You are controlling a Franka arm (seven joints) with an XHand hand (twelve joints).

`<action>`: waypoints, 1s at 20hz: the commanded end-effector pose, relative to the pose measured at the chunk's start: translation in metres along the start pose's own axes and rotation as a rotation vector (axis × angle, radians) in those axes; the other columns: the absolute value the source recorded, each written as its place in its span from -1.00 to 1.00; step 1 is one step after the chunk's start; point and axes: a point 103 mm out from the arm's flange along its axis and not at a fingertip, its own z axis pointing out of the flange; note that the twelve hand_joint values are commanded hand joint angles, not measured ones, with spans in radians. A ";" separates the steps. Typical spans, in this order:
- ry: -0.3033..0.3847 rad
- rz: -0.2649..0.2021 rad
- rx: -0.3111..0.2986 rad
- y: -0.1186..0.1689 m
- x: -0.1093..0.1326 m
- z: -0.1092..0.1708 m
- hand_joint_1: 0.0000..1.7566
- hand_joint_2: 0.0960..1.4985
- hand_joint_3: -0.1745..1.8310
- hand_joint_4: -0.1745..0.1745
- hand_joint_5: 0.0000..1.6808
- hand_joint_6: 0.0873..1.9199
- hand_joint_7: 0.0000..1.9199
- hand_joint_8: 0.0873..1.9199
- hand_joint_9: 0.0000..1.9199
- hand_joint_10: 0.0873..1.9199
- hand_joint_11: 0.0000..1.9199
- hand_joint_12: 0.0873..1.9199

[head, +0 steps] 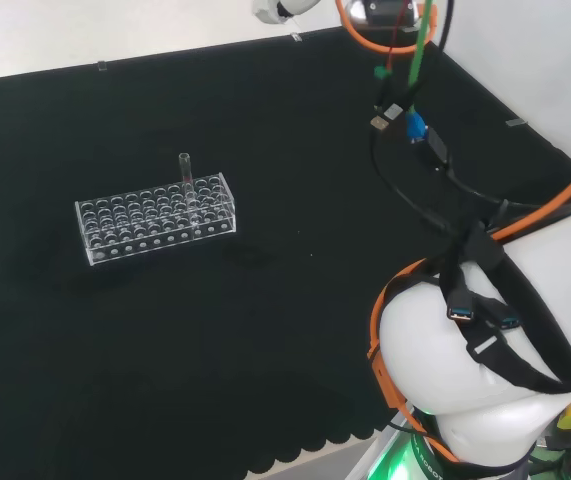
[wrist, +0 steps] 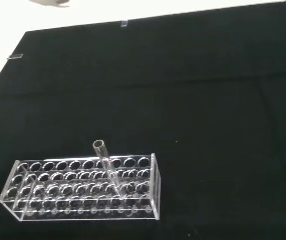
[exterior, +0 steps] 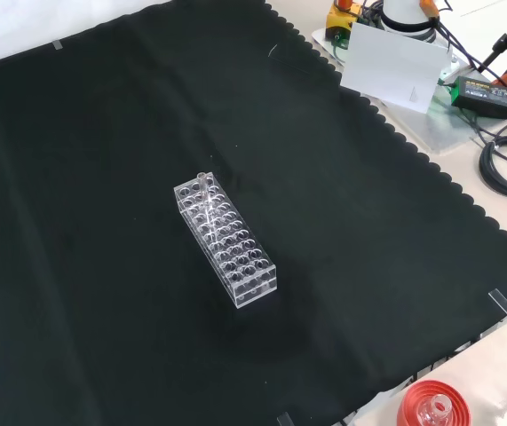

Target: Pick up the test tube.

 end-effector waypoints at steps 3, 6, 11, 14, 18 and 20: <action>0.092 -0.078 0.041 0.058 0.003 0.025 -0.19 -0.05 -0.41 -0.20 -0.79 -1.00 -0.87 -0.20 -0.78 -0.05 -1.00 0.63; 0.106 -0.094 0.065 0.072 0.005 0.035 -0.18 -0.05 -0.41 -0.20 -0.78 -1.00 -0.87 -0.20 -0.78 -0.05 -1.00 0.63; 0.116 -0.121 0.119 0.095 0.010 0.055 -0.17 -0.06 -0.41 -0.20 -0.78 -1.00 -0.87 -0.20 -0.77 -0.05 -1.00 0.63; 0.124 -0.133 0.150 0.107 0.013 0.068 -0.17 -0.06 -0.41 -0.19 -0.77 -1.00 -0.87 -0.20 -0.77 -0.05 -1.00 0.63; 0.132 -0.149 0.193 0.123 0.019 0.088 -0.16 -0.07 -0.41 -0.19 -0.77 -1.00 -0.86 -0.20 -0.77 -0.05 -1.00 0.63; 0.138 -0.154 0.211 0.130 0.021 0.097 -0.16 -0.07 -0.41 -0.19 -0.77 -1.00 -0.86 -0.20 -0.77 -0.06 -1.00 0.63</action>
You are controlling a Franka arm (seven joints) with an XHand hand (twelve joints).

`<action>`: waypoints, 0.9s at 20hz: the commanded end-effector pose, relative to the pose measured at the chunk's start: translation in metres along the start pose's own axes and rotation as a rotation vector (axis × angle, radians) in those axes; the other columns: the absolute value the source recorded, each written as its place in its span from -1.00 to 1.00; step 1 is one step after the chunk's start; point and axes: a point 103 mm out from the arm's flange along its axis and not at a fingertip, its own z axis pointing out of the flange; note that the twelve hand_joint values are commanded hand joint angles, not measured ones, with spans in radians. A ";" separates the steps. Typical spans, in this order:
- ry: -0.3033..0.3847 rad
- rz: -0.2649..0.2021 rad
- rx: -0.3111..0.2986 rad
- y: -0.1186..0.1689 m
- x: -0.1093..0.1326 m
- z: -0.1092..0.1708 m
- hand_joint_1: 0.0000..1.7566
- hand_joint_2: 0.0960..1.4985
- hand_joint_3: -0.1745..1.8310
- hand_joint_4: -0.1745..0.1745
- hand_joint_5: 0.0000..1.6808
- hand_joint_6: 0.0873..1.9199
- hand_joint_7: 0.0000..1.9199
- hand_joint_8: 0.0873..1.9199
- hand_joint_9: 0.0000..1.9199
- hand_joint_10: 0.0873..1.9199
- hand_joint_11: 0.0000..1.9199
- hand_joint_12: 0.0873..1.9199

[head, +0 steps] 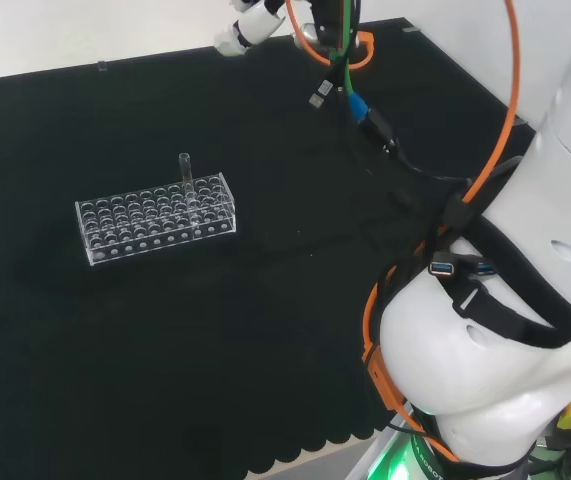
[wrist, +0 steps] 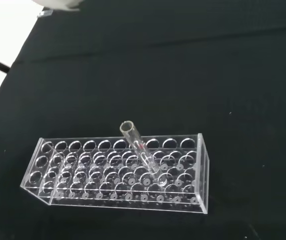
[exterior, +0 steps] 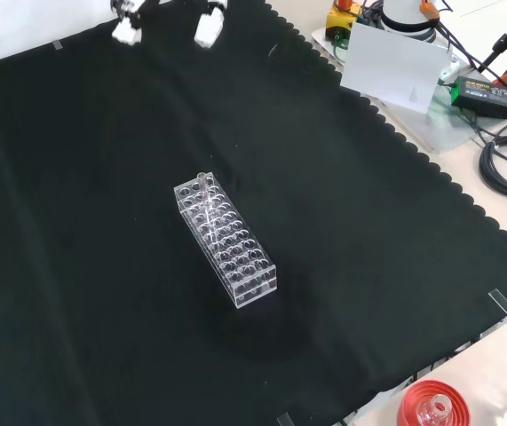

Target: Pick up the test tube.

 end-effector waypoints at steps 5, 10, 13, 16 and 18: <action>0.035 -0.053 0.109 0.055 0.010 0.050 -0.15 -0.07 -0.41 -0.19 -0.76 -1.00 -0.86 -0.20 -0.77 -0.06 -1.00 0.63; 0.038 -0.060 0.153 0.072 0.012 0.076 -0.15 -0.08 -0.40 -0.19 -0.76 -1.00 -0.87 -0.20 -0.77 -0.06 -1.00 0.63; 0.037 -0.064 0.178 0.082 0.012 0.089 -0.14 -0.08 -0.40 -0.19 -0.76 -1.00 -0.87 -0.20 -0.77 -0.06 -1.00 0.63; 0.030 -0.069 0.195 0.089 0.011 0.101 -0.14 -0.08 -0.40 -0.19 -0.76 -1.00 -0.87 -0.20 -0.77 -0.06 -1.00 0.63; 0.027 -0.069 0.211 0.094 0.009 0.111 -0.13 -0.08 -0.40 -0.19 -0.76 -1.00 -0.87 -0.21 -0.77 -0.06 -1.00 0.63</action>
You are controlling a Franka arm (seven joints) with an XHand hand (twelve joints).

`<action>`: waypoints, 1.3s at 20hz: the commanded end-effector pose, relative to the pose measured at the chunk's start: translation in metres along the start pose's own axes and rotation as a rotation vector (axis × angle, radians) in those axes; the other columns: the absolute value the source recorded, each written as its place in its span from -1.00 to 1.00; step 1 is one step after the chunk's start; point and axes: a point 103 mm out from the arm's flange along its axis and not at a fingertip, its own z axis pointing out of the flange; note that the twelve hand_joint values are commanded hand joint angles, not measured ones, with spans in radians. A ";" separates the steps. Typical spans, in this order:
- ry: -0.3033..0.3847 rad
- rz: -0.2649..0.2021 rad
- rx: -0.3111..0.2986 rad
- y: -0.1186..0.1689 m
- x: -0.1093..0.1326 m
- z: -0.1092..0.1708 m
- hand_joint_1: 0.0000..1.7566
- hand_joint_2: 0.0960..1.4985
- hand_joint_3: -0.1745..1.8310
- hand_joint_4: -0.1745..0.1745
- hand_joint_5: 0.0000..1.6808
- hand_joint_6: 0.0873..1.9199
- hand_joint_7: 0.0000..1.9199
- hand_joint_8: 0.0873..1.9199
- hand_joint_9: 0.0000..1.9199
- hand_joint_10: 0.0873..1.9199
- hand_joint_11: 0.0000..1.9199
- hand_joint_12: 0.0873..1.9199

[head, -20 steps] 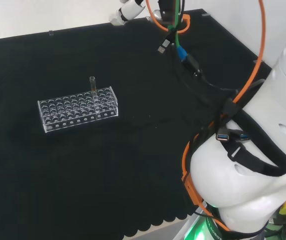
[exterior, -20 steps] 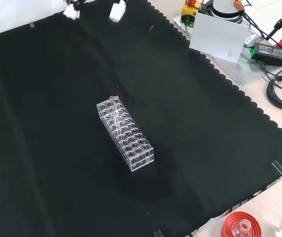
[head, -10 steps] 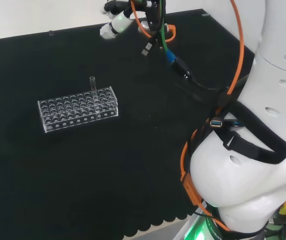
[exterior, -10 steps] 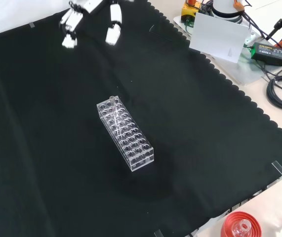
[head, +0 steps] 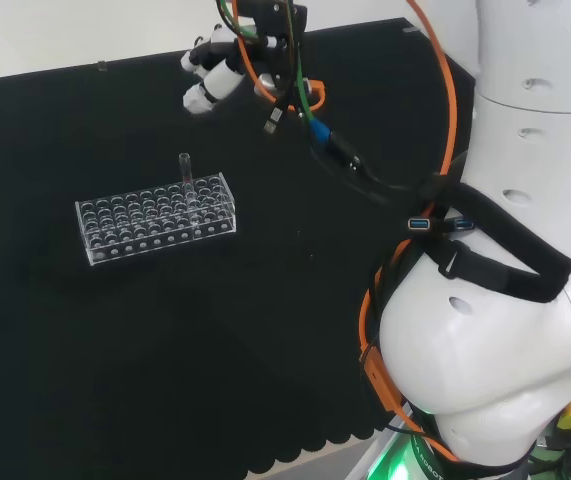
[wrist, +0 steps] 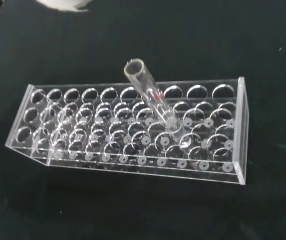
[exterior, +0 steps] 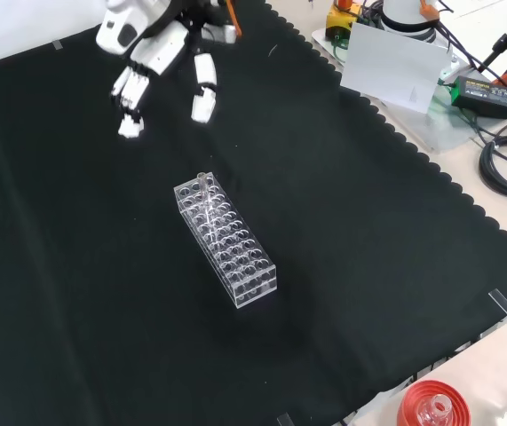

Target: Pick up the test tube.

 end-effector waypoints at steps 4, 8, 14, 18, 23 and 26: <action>-0.014 -0.016 0.065 0.032 -0.004 0.035 -0.13 -0.08 -0.40 -0.19 -0.76 -1.00 -0.87 -0.21 -0.77 -0.06 -1.00 0.63; -0.010 -0.010 0.082 0.040 -0.011 0.045 -0.12 -0.08 -0.40 -0.19 -0.76 -1.00 -0.87 -0.21 -0.77 -0.06 -1.00 0.62; 0.000 -0.012 0.106 0.040 -0.012 0.060 -0.11 -0.09 -0.40 -0.19 -0.75 -1.00 -0.86 -0.20 -0.77 -0.06 -1.00 0.62; 0.008 -0.016 0.129 0.032 -0.008 0.072 -0.10 -0.09 -0.40 -0.19 -0.75 -1.00 -0.85 -0.20 -0.76 -0.06 -1.00 0.62; 0.036 -0.019 0.130 0.015 0.002 0.082 -0.09 -0.09 -0.39 -0.21 -0.73 -1.00 -0.82 -0.19 -0.74 -0.05 -1.00 0.62; 0.054 -0.024 0.131 0.008 0.009 0.087 -0.09 -0.10 -0.39 -0.22 -0.72 -1.00 -0.80 -0.19 -0.72 -0.05 -0.99 0.63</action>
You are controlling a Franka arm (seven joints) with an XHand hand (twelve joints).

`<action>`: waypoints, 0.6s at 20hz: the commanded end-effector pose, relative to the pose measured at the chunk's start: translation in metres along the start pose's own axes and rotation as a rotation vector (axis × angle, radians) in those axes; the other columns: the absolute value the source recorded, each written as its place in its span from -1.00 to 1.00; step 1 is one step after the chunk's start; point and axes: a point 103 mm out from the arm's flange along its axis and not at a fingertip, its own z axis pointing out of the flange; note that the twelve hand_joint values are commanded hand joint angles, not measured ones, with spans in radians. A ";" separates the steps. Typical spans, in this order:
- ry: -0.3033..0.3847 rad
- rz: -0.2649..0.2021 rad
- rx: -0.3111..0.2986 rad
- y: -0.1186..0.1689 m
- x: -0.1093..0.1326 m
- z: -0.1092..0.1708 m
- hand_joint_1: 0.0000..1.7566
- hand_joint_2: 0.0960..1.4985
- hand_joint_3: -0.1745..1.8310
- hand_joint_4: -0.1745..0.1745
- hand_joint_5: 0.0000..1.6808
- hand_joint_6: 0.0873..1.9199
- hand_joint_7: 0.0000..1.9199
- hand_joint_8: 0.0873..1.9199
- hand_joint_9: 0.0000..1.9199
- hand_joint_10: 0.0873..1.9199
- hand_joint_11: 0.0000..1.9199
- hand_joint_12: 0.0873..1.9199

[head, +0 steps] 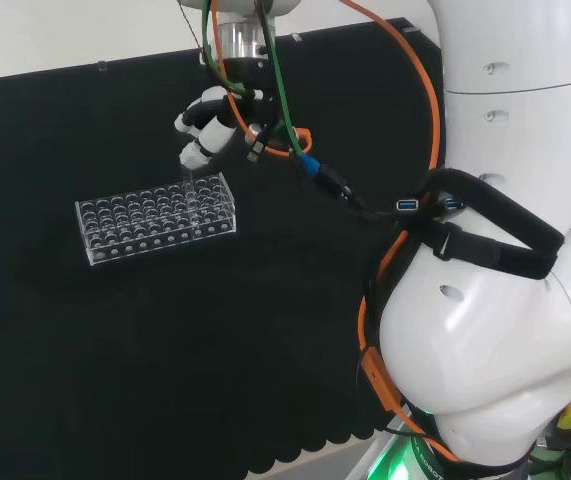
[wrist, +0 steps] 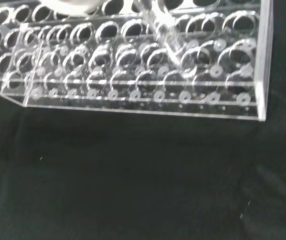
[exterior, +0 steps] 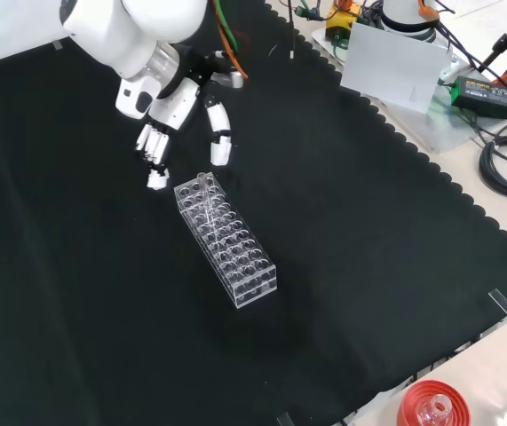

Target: Pick up the test tube.

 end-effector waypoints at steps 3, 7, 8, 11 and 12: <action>0.046 -0.029 -0.001 -0.019 0.025 0.018 -0.08 -0.10 -0.39 -0.23 -0.71 -1.00 -0.79 -0.19 -0.71 -0.05 -0.98 0.63; 0.051 -0.043 0.007 -0.013 0.034 0.024 -0.07 -0.11 -0.39 -0.23 -0.70 -1.00 -0.76 -0.18 -0.70 -0.06 -0.97 0.62; 0.051 -0.043 0.010 -0.010 0.035 0.026 -0.06 -0.11 -0.38 -0.24 -0.69 -1.00 -0.76 -0.18 -0.69 -0.06 -0.97 0.62; 0.049 -0.030 0.013 -0.001 0.035 0.031 -0.04 -0.13 -0.37 -0.26 -0.66 -1.00 -0.71 -0.19 -0.66 -0.07 -0.94 0.61; 0.045 -0.023 0.015 0.002 0.034 0.032 -0.02 -0.13 -0.36 -0.28 -0.64 -1.00 -0.68 -0.19 -0.65 -0.08 -0.93 0.61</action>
